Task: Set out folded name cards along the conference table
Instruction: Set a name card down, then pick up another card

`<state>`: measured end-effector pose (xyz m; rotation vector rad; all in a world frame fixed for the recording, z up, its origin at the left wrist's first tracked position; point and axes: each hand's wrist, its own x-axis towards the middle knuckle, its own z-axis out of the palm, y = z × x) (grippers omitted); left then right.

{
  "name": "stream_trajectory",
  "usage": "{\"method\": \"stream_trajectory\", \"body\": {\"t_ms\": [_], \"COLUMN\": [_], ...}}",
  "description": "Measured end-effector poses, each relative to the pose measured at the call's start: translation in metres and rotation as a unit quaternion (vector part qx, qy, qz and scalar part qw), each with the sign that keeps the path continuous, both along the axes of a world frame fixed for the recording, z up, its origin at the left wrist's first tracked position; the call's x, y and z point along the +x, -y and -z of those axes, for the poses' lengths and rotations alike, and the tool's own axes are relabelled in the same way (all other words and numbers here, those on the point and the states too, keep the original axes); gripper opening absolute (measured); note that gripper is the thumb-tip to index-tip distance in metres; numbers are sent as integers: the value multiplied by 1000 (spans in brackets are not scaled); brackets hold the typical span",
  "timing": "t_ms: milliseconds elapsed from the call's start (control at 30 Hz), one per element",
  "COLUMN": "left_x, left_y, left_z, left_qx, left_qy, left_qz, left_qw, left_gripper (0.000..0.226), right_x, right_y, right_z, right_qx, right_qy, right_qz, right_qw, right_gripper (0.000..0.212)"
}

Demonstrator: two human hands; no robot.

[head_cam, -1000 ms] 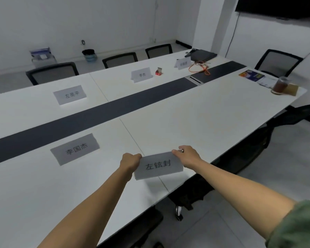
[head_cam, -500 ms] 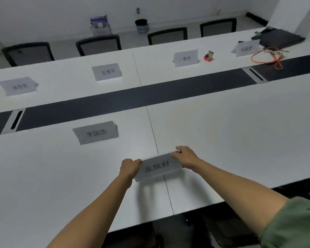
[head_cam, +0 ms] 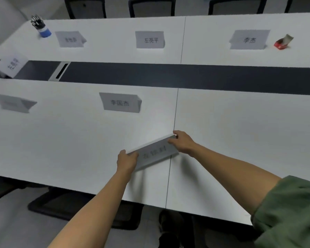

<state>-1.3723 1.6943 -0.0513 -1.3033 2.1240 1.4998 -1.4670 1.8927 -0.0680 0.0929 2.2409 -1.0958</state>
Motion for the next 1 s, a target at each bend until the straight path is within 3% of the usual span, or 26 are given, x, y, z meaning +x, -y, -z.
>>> {"method": "stream_trajectory", "body": {"t_ms": [67, 133, 167, 233, 467, 567, 667, 1000], "left_x": [0, 1, 2, 4, -7, -18, -35, -90], "left_y": [1, -1, -2, -6, -4, -3, -17, -130], "left_z": [-1, 0, -2, -9, -46, -68, -90, -124], "left_qx": [11, 12, 12, 11, -65, -94, -111, -36], "left_qy": [1, 0, 2, 1, -30, -75, -113, -148], "left_qz": [-51, -72, -70, -58, 2, 50, 107, 243], "left_qw": [999, 997, 997, 998, 997, 992, 982, 958], "left_gripper": [45, 13, 19, 9, 38, 24, 30, 19], "right_x": [0, 7, 10, 18, 20, 11, -2, -33], "right_y": [4, 8, 10, 14, 17, 7, -11, -136], "right_z": [2, -2, -2, -4, -31, -49, -77, -124], "right_qx": [26, 53, 68, 76, 62, 48, 40, 58], "right_qy": [-24, -50, -53, -51, -90, -127, -153, -171], "right_qz": [29, 50, 44, 33, 92, 128, 165, 279], "right_qw": [999, 996, 995, 995, 990, 982, 973, 943], "right_gripper": [21, 23, 20, 14, 56, 49, 45, 40]}}
